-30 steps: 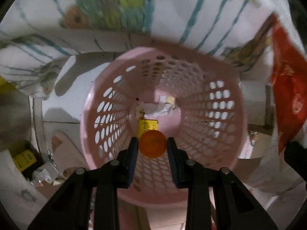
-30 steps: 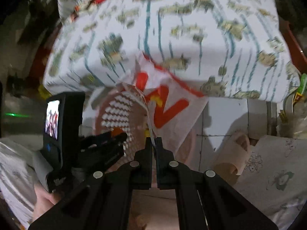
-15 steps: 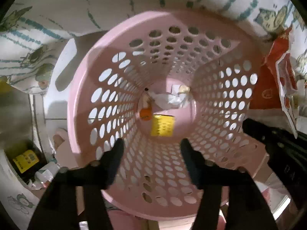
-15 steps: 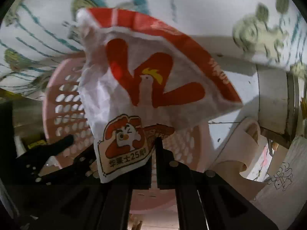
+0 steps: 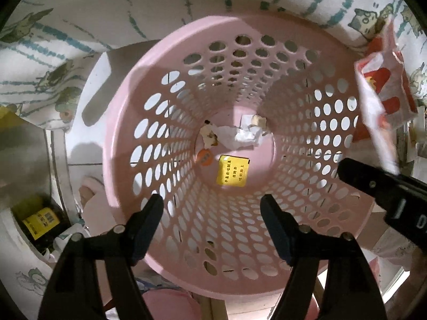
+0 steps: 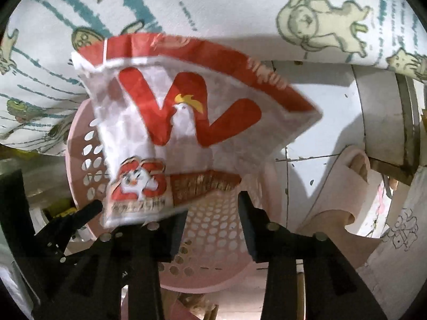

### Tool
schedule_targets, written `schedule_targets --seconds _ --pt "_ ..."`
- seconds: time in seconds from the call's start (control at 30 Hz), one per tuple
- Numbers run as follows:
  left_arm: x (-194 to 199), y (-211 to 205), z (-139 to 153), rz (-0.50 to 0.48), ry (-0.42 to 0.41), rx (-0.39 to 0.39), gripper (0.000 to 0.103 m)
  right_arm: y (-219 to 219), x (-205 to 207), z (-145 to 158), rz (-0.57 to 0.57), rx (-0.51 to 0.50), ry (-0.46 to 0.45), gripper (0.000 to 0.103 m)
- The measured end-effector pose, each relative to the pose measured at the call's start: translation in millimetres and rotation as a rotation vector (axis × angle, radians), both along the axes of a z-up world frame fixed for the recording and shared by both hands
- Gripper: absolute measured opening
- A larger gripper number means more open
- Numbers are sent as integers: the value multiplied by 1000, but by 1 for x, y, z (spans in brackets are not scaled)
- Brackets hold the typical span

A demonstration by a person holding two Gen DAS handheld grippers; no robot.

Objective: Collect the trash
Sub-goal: 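Carry the cap and wrapper over the pink basket and open both tools, then move both tools back over the remaining trash on the table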

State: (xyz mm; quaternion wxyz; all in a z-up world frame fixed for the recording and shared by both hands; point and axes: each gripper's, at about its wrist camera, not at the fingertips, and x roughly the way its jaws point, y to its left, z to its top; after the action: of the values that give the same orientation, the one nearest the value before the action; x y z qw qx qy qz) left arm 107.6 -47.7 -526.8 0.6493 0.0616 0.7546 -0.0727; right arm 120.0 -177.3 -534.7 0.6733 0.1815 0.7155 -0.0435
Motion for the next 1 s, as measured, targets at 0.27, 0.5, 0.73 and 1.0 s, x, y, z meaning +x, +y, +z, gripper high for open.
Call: schedule_targets --seconds 0.27,0.5,0.73,1.0 --pt "-3 4 53 16 -65 -17 73 -11 -26 65 -92 33 -81 44" --pt "9 3 138 7 -287 -96 73 -2 -19 165 -54 45 -370 45" --pt "29 10 206 17 -439 -96 73 7 -8 244 15 -60 -573 45" --pt "49 18 280 -31 -640 -117 77 11 6 306 210 -279 -779 54"
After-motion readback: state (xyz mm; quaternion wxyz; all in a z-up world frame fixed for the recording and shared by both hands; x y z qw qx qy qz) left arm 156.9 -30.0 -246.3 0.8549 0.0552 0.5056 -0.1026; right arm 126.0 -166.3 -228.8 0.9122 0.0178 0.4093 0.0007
